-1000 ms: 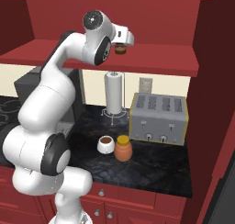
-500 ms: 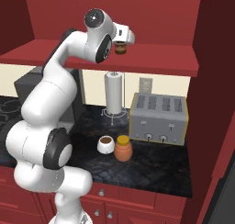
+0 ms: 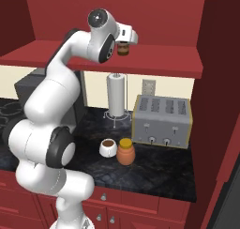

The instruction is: Pick the cinnamon and honey bottle from the cabinet and place them next to the mug.

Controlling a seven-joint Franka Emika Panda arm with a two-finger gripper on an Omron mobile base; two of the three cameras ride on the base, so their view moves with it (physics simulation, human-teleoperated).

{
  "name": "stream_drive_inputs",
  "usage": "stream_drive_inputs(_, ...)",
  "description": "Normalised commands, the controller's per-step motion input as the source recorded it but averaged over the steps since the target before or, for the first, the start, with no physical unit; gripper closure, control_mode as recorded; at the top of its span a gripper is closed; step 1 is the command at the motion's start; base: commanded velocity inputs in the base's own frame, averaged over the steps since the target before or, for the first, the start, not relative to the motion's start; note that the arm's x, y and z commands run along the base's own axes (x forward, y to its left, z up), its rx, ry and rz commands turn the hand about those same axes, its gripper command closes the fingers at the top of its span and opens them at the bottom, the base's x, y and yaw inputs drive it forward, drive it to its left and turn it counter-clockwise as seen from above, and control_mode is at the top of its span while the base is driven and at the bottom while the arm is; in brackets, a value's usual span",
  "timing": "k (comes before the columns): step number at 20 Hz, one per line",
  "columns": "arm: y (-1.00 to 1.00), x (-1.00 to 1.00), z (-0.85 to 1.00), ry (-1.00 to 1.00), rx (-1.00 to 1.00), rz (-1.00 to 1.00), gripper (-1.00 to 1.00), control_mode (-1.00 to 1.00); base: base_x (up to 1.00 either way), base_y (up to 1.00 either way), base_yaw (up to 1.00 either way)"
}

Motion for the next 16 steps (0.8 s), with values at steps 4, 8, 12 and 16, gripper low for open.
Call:
stream_drive_inputs(4,0.0,0.12,-0.01,0.0,0.0,0.0,-1.0,-1.0,0.0,0.0,0.0)
stream_drive_inputs(8,0.0,0.14,-0.06,0.0,0.0,0.0,-1.0,-1.0,0.0,0.0,0.0)
stream_drive_inputs(12,0.0,0.15,-0.06,0.0,0.0,0.0,-1.0,-1.0,0.0,0.0,0.0)
stream_drive_inputs(16,0.0,0.15,-0.05,0.0,0.0,0.0,-1.0,-1.0,0.0,0.0,0.0)
